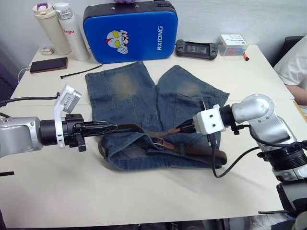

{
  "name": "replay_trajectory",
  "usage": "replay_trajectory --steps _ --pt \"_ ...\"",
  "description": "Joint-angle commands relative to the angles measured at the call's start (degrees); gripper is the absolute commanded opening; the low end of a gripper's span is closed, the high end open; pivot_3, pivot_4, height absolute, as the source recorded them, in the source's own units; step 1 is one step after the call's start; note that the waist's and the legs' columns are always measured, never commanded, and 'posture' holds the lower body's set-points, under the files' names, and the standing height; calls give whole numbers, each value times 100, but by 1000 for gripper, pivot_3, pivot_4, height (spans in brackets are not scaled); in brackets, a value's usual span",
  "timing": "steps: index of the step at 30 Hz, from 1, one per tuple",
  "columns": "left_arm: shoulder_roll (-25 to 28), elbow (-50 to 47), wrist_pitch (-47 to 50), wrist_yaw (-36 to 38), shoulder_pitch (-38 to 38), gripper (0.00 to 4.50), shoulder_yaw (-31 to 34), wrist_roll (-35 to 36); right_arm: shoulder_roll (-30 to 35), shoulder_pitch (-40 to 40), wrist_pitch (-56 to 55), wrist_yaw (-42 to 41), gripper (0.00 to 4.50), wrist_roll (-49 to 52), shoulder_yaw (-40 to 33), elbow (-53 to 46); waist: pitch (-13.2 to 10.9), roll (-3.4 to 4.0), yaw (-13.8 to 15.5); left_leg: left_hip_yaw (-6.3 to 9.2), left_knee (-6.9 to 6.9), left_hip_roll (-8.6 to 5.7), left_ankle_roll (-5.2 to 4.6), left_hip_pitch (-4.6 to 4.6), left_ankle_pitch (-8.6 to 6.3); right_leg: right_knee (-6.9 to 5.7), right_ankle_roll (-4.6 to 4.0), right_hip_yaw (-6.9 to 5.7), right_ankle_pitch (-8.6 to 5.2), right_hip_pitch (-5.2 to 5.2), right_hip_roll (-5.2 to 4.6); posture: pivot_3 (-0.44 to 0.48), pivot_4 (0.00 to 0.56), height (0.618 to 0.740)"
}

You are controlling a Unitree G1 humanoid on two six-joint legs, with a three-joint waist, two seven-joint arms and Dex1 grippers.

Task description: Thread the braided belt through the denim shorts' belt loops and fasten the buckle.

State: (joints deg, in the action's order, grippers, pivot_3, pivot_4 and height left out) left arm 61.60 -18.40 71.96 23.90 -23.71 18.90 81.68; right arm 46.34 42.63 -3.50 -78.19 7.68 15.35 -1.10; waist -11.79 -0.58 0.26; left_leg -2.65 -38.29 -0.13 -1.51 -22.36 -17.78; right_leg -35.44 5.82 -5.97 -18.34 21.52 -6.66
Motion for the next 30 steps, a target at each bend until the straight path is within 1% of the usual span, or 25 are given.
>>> replay_trajectory --steps 1,5,9,10,12,13,17,20,26,28,30 --pt "-85 261 -243 -16 -262 34 -64 -426 195 32 156 -107 0 206 -311 -278 0 0 3 0 -1 0 0 0 0 0 0 0 0 0 0 0 150 725" --pt "-174 391 -236 109 -399 34 -277 -795 444 73 171 -173 0 211 -475 -145 0 0 9 -2 0 -1 0 0 0 -1 0 -1 0 0 1 0 150 725" --pt "-235 348 -151 283 -478 34 -482 -982 681 63 290 -268 0 374 -663 -46 0 0 30 -3 0 -2 0 -1 0 0 0 0 0 1 0 0 150 725" --pt "-244 329 -136 348 -495 34 -535 -1023 691 57 572 -281 0 589 -757 -107 0 0 34 -3 -1 -1 0 -1 0 0 0 0 0 1 0 0 150 725" --pt "-278 296 -110 466 -539 34 -621 -1078 730 120 1622 -324 0 1274 -982 -355 0 0 38 -4 -1 0 0 -2 0 0 0 0 0 1 0 0 150 725" --pt "-288 288 -105 529 -566 34 -659 -1109 796 192 2020 -421 0 1524 -1086 -320 0 0 40 -4 -1 2 0 -1 0 -1 0 0 0 1 1 0 150 725" --pt "-295 280 -65 700 -619 34 -742 -1243 960 413 2904 -624 0 2059 -1338 -109 -1 1 53 -4 -2 1 -1 -3 0 0 0 0 0 1 -1 0 150 725" --pt "-313 175 -49 827 -599 34 -799 -1305 869 652 3446 -566 0 2377 -1522 216 -1 1 50 -5 -1 2 -1 -2 0 1 0 1 0 1 -1 0 150 725" --pt "-405 -186 -214 1047 -552 34 -902 -1474 696 752 3938 -482 0 2551 -1538 421 -1 1 65 -6 0 3 -1 -4 0 1 0 1 0 3 -1 0 150 725" --pt "-533 -340 -399 1022 -602 34 -975 -1678 590 742 4094 -395 0 2620 -1537 353 -1 1 73 -8 1 1 -1 -6 0 0 0 2 0 7 -1 0 150 725" --pt "-700 -618 -920 1104 -591 34 -1109 -2108 444 755 4343 -215 0 2707 -1541 272 -1 1 80 -10 -1 1 -1 -6 0 -1 0 2 0 7 -1 0 150 725"
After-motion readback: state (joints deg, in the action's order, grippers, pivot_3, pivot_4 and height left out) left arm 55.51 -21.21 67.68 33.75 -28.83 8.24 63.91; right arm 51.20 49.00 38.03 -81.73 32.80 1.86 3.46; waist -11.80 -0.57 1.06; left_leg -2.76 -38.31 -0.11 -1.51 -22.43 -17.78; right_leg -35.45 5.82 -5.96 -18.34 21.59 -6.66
